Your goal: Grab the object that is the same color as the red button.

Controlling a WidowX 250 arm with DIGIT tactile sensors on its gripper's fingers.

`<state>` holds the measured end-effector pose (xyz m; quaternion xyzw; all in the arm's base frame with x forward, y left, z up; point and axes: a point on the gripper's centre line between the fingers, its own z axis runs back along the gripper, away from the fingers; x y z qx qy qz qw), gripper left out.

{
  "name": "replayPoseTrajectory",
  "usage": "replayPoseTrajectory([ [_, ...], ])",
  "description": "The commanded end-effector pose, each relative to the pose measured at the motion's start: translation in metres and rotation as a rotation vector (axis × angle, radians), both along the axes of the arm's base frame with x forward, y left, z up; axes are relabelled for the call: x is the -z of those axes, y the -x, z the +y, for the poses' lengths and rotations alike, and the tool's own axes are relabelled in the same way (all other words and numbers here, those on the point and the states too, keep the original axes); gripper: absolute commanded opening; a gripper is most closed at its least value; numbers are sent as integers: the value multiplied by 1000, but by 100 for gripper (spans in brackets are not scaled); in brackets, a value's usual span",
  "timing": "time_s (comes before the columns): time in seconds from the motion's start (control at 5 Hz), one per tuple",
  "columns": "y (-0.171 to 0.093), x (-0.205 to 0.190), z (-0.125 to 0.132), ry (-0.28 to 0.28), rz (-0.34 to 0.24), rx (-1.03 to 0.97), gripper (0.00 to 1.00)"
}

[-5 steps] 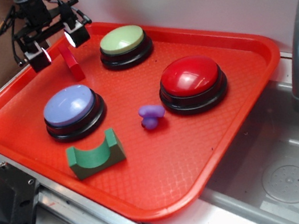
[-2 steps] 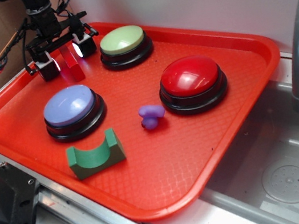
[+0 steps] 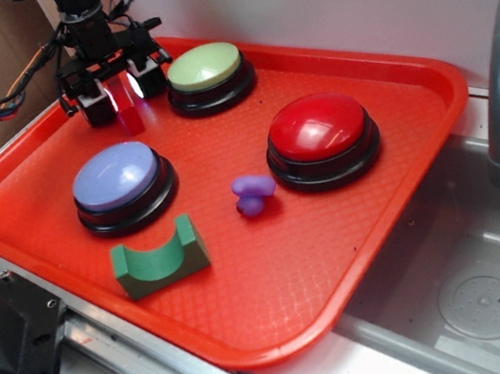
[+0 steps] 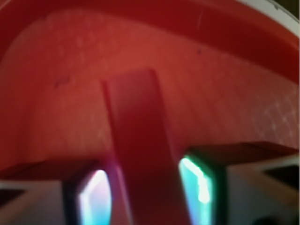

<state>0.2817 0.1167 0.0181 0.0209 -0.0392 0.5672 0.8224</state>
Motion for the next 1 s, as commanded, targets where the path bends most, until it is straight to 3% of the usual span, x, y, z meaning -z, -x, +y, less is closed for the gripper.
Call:
replayPoseTrajectory([
  [0.0,15,-68,-19,-59,-103,149,3],
  [0.4,42,-120,-71,-7,-185,492,0],
  [0.8,51,-118,-102,74,-90,813,2],
])
